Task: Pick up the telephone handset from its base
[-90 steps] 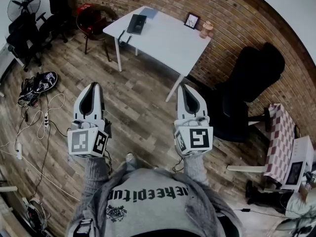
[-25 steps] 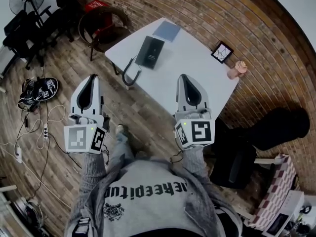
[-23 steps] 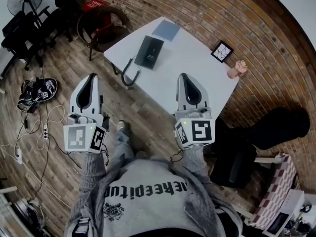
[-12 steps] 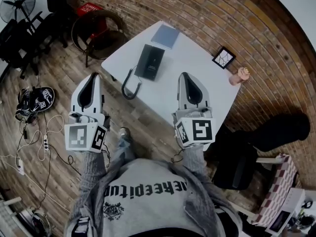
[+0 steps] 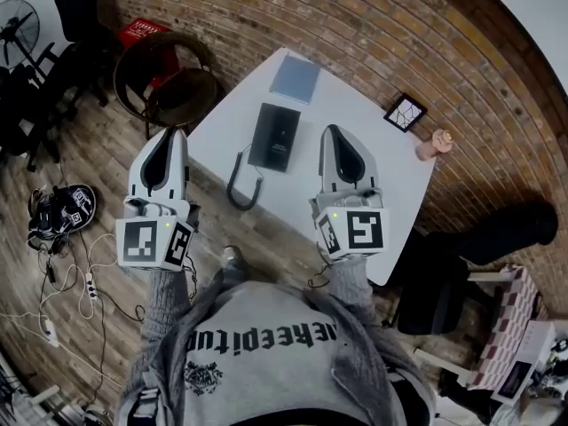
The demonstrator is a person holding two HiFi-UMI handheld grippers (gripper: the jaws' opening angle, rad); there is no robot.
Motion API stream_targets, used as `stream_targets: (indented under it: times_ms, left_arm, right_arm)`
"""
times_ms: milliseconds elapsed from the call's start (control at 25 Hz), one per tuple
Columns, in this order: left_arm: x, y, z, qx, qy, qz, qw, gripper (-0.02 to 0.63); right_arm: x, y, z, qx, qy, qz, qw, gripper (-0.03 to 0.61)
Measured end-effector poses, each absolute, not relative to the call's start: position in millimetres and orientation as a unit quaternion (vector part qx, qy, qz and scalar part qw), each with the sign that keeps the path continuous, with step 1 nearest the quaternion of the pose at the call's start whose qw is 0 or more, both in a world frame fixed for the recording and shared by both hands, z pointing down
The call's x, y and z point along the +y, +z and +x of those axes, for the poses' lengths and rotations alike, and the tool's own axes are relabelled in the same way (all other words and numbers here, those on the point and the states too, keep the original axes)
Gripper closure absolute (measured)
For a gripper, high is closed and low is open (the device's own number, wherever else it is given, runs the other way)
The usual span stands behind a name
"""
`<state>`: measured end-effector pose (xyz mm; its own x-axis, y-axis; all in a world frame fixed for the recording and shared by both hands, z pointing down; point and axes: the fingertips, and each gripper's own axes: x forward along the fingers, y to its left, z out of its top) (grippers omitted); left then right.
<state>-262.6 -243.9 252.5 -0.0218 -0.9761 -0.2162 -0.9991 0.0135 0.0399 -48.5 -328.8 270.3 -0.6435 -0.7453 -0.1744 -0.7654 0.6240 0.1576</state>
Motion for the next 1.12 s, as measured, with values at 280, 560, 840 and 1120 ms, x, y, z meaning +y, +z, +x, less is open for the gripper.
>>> stream_targets:
  times_ms: [280, 560, 840, 1120]
  left_arm:
    - [-293, 259, -293, 0.682, 0.093, -0.723, 0.052, 0.594]
    - [-343, 294, -294, 0.625, 0.08, -0.776, 0.007, 0.594]
    - [-383, 366, -268, 0.542, 0.027, -0.835, -0.089, 0.592]
    - [-417, 440, -241, 0.473, -0.004, -0.86, -0.192, 0.531]
  right_arm:
    - [-358, 272, -75, 0.886, 0.112, -0.449, 0.037, 0.575]
    - [-381, 282, -84, 0.871, 0.104, -0.479, 0.026, 0.575]
    - [-392, 300, -82, 0.857, 0.089, -0.507, 0.005, 0.575]
    - [-401, 319, -76, 0.846, 0.074, -0.527, -0.019, 0.575]
